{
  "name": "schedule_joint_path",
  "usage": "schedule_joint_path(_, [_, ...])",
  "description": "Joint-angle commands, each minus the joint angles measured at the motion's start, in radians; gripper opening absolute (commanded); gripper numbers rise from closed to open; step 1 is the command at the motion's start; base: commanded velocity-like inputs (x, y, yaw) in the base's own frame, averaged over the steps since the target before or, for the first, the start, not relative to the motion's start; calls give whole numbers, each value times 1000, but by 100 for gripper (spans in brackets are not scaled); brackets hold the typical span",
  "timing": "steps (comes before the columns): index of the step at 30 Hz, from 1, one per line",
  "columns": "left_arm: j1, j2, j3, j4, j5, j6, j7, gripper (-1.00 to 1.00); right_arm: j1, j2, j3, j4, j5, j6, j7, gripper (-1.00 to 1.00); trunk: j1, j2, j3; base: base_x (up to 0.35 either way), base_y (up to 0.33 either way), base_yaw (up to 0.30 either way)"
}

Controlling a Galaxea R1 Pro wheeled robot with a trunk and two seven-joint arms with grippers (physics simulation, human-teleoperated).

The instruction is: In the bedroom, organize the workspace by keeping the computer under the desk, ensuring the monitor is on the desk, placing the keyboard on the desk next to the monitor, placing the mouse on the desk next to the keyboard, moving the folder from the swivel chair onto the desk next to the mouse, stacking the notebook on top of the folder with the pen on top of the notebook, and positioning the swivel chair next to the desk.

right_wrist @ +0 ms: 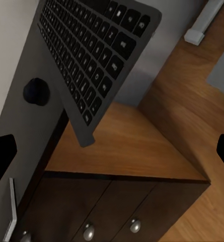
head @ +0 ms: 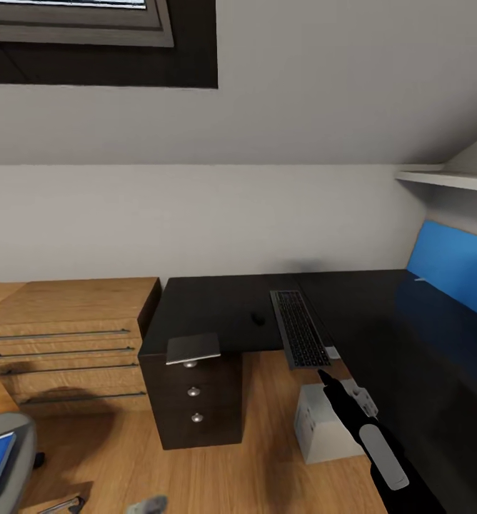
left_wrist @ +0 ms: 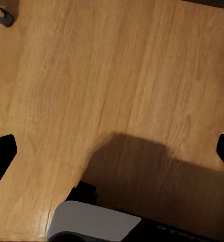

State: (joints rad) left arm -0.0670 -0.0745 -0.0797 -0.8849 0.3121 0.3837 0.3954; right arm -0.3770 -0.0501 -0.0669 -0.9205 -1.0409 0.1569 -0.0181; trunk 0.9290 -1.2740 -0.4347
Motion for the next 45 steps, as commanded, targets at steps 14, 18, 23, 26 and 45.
schedule_joint_path(14, [0, -29, -6, -361, 202, 314, 32, 100, 0, -5, -9, -1, -112, 6, 1, 100, 54, -99, -45, 0, 0, 0])
schedule_joint_path(18, [0, -32, -8, -347, 201, 312, 34, 100, 0, -4, -8, -1, -114, 6, 1, 100, 69, -127, -58, 0, 0, 0])
schedule_joint_path(23, [0, -33, -13, -342, 200, 311, 34, 100, 0, -4, -9, 0, -114, 3, 1, 100, 88, -162, -73, 0, 0, 0])
schedule_joint_path(26, [0, -33, -15, -341, 199, 311, 32, 100, 0, -3, -9, 0, -115, 2, 1, 100, 100, -183, -83, 0, 0, 0])
schedule_joint_path(45, [0, -33, -87, -341, 199, 310, 30, 100, 0, -3, -10, -2, -115, 3, 7, 100, 157, -288, -130, 0, 0, 0])
